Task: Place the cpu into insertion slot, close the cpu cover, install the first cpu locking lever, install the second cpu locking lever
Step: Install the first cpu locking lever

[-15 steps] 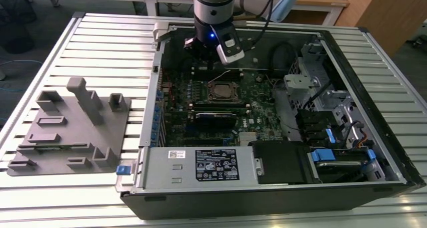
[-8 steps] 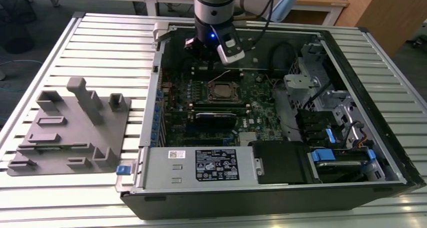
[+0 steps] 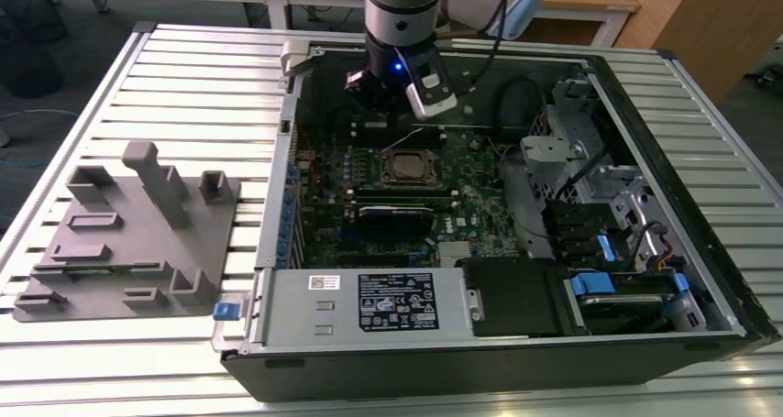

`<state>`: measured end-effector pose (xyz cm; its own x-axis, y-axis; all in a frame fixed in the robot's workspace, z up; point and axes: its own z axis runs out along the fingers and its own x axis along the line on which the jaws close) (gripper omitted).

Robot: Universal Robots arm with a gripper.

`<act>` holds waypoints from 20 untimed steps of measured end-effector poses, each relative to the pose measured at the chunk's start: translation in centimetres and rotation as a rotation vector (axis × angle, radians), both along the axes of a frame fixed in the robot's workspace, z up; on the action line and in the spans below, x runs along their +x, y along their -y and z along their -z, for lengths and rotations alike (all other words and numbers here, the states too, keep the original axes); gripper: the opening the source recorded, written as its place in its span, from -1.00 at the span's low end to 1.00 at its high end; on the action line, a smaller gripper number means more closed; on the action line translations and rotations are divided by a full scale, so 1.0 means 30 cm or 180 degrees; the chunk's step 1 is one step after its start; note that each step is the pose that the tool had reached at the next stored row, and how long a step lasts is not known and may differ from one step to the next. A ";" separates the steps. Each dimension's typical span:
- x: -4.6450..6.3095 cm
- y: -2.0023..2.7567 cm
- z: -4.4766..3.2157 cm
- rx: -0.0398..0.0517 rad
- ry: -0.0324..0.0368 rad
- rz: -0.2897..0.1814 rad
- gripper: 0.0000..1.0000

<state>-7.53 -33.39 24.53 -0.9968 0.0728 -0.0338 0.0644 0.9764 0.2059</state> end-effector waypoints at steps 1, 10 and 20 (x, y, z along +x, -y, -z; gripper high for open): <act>0.002 0.000 0.003 -0.0001 0.0000 0.0000 -0.80; 0.011 -0.001 0.020 0.0000 0.0000 0.0001 -0.80; 0.016 -0.002 0.023 0.0000 0.0000 0.0001 -0.80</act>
<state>-7.06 -33.34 23.85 -0.9967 0.0732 -0.0338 0.0647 0.9764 0.2060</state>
